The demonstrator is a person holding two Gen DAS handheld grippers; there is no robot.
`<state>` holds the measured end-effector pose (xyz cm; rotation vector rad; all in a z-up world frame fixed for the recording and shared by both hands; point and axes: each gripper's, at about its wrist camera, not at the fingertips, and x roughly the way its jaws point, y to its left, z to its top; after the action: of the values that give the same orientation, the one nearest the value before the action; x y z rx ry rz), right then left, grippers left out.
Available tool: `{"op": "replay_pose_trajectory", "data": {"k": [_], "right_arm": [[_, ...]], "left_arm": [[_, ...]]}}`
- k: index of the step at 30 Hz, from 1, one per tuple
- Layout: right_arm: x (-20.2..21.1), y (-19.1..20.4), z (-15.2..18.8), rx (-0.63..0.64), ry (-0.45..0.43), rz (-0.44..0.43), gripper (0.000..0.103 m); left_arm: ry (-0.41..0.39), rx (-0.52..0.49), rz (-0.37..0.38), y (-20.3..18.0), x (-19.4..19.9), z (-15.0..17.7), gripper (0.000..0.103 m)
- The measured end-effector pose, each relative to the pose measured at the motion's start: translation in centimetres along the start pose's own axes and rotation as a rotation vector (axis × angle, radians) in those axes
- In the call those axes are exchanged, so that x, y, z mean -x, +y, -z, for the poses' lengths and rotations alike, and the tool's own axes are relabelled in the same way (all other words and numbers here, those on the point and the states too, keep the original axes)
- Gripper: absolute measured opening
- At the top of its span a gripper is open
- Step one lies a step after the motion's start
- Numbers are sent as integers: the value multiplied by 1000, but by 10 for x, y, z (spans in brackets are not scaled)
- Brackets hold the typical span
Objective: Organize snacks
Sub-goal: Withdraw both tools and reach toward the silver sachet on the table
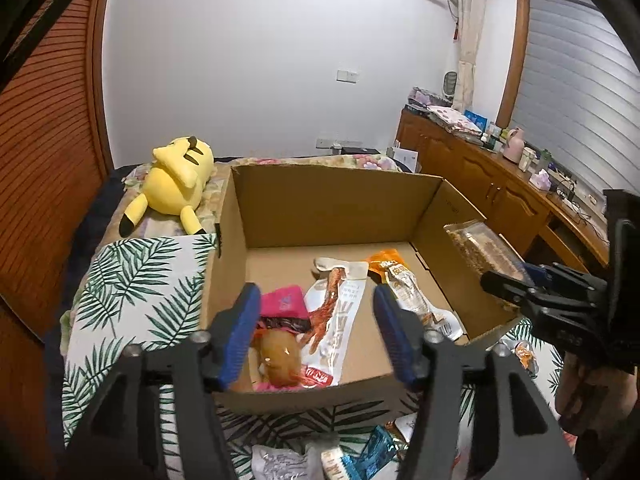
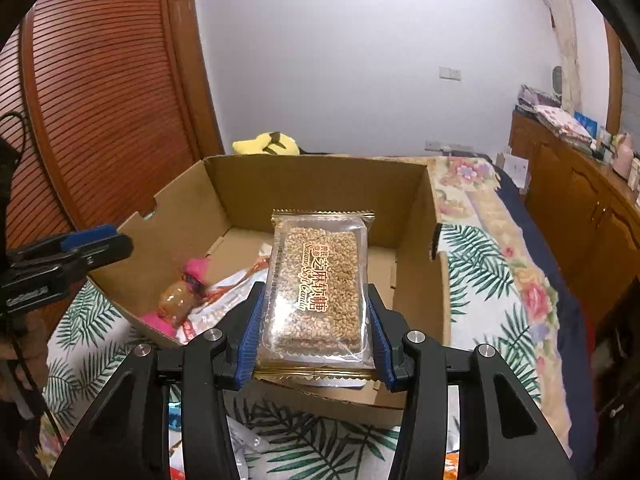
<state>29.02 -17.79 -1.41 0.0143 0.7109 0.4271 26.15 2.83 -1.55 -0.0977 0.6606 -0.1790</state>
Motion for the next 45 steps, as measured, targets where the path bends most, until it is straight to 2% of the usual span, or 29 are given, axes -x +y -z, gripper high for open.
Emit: {"op": "replay_pose_trajectory", "data": {"k": [4,8,14,21,24,29,34,38,45], "right_arm": [[-6,4,3,7,5,4,50],[-5,5,6,15,-17,13,54],[11,6,10,11,-47,-12,54],[53,14,33,39,-105,-45,54],[60,19,41,35,-90,-79,57],[72,32,55,54,-88,-112,58],[68,45,72,66,-68,-136,63],[58,54,85,81,-38,-129,76],[39,59,103,74,14,-133,76]], "left_arm": [[-3,2,3,5,7,3,63],[-20,-25,-6,5,14,8,80],[-28,-20,29,7,26,15,80],[-63,-52,36,6,52,38,81],[-52,-62,72,3,60,47,82],[-57,-91,69,-1,70,59,82],[-42,-103,93,-6,75,76,82],[-19,-117,101,-12,73,89,82],[37,-128,83,-15,56,116,82]]}}
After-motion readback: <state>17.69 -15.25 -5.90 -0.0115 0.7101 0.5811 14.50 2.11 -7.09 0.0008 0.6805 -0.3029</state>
